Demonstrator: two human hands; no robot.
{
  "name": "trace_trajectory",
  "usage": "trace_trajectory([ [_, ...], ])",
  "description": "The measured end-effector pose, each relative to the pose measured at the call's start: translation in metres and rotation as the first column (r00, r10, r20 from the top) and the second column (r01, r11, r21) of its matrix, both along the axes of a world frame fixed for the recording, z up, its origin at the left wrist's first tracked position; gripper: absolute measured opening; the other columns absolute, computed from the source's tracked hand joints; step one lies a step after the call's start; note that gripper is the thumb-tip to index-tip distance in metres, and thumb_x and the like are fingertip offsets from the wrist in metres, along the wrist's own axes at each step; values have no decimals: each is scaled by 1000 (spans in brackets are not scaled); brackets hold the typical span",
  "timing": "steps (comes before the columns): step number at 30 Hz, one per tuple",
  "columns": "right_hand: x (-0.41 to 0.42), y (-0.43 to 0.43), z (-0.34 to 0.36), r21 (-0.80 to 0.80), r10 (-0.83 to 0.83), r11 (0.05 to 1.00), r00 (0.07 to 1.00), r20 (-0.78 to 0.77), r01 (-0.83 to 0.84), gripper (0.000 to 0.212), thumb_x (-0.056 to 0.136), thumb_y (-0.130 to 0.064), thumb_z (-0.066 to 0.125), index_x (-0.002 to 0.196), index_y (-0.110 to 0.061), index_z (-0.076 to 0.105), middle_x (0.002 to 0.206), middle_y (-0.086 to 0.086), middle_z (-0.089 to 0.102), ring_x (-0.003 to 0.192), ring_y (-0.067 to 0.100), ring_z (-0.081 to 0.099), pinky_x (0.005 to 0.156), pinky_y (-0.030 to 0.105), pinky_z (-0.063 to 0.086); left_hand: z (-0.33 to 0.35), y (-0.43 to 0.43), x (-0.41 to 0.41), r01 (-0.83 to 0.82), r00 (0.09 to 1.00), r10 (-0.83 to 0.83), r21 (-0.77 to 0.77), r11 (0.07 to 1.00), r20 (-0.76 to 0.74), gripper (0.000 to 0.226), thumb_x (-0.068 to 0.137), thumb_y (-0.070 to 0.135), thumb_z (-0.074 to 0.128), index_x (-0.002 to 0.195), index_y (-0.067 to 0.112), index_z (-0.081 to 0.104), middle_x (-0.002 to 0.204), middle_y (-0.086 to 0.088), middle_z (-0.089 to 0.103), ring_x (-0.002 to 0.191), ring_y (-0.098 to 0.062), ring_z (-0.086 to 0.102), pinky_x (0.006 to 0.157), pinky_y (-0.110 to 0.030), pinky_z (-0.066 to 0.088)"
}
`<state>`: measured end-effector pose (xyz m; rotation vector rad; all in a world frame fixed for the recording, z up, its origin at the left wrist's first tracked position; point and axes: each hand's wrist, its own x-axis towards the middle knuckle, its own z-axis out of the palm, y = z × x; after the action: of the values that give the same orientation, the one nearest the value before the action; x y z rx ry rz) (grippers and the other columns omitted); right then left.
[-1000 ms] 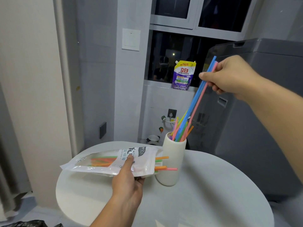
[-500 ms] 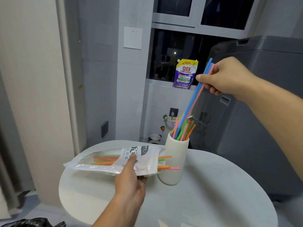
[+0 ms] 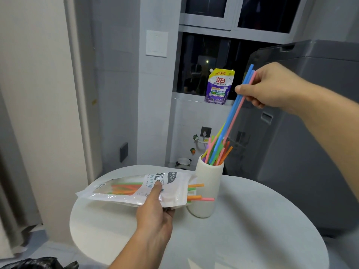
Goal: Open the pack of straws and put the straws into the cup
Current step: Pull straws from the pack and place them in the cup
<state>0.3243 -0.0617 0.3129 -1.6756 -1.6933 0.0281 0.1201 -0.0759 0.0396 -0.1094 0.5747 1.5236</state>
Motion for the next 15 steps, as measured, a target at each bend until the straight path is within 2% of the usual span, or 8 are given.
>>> trace_trajectory([
  [4,1,-2,1,43,1,999,1000,-1,-1,25,94,-33,68,85,-9,68,64,4,63,49,11,55,49,23,46,0,0,0,6,1000,-6,5,1000,-21,40,100,9,70,140,9,64,126,-9,78,98,-22,77,59,-36,67],
  [8,-3,-4,0,-25,19,1000,997,78,-17,26,96,-34,65,78,-15,64,63,1,60,49,9,53,46,17,41,0,0,0,11,999,-11,6,1000,-45,39,100,9,70,139,10,64,124,-8,78,96,-21,77,59,-37,67],
  [13,-4,-2,-12,-16,41,999,998,54,-40,24,96,-33,64,97,-10,66,75,4,63,60,13,56,55,25,46,-1,-1,0,17,998,-16,9,1000,-62,38,100,10,71,137,10,65,123,-8,79,97,-21,78,62,-36,68],
  [15,-2,-1,-15,16,31,999,999,34,-31,25,95,-35,65,97,-10,66,74,3,63,60,12,57,55,24,46,-1,-2,0,14,998,-14,11,1000,-63,38,100,10,71,138,11,65,124,-8,79,96,-21,78,64,-37,68],
])
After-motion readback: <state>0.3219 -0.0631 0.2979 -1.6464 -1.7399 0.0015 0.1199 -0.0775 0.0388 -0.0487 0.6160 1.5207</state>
